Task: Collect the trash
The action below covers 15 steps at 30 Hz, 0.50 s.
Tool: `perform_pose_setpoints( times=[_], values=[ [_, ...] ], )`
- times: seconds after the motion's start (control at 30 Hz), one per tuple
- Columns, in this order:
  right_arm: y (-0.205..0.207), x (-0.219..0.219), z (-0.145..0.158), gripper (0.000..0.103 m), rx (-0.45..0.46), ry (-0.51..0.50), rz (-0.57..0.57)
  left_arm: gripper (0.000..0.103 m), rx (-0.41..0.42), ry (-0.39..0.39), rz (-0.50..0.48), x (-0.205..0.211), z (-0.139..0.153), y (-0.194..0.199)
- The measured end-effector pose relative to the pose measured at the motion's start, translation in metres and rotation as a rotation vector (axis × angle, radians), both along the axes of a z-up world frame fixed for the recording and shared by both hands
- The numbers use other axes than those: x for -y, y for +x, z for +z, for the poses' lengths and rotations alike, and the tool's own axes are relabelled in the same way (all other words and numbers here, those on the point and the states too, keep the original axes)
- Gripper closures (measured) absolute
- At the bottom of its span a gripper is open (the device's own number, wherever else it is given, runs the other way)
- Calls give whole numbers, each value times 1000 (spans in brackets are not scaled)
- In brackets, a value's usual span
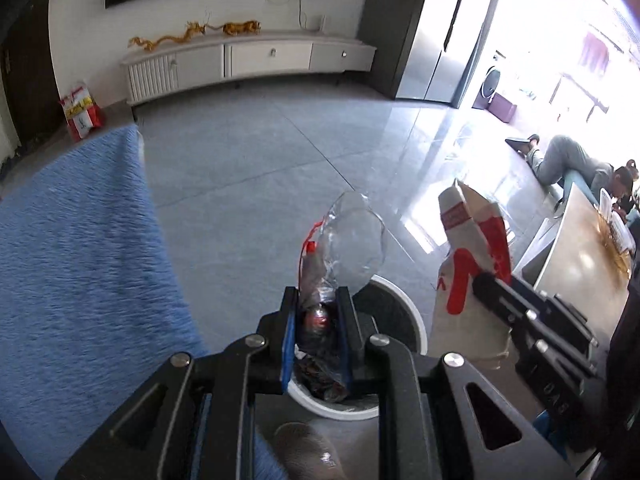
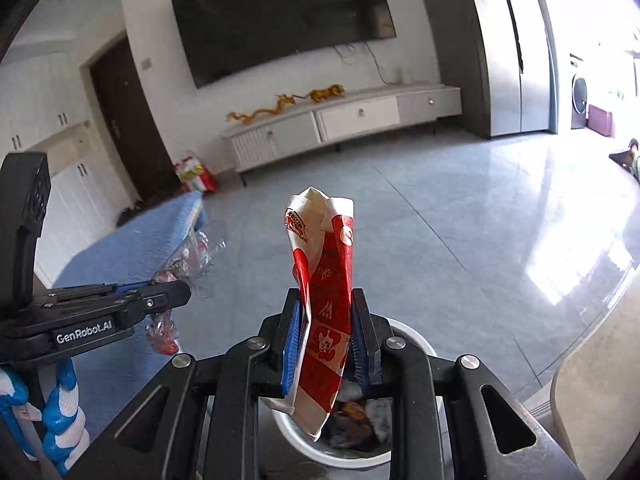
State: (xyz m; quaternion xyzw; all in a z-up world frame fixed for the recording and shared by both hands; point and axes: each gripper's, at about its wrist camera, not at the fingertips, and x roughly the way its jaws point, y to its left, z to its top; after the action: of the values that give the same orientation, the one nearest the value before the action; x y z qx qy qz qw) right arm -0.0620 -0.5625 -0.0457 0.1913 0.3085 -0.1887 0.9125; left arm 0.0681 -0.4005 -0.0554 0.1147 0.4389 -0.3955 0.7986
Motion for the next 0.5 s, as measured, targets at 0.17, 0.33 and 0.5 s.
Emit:
perform_pose_setpoints(
  times=[0.17,0.33,0.5],
  values=[
    [12,12,-23,74,-62,11,-8,76,-85,8,-5,20,-23,9],
    [10,17,-34,63,-80,44,-40,49,-114,-3,6,17,-31,12],
    [6,12,-32,59,-80,51,-54,49,-117,-3,38,5,-26,14]
  ],
)
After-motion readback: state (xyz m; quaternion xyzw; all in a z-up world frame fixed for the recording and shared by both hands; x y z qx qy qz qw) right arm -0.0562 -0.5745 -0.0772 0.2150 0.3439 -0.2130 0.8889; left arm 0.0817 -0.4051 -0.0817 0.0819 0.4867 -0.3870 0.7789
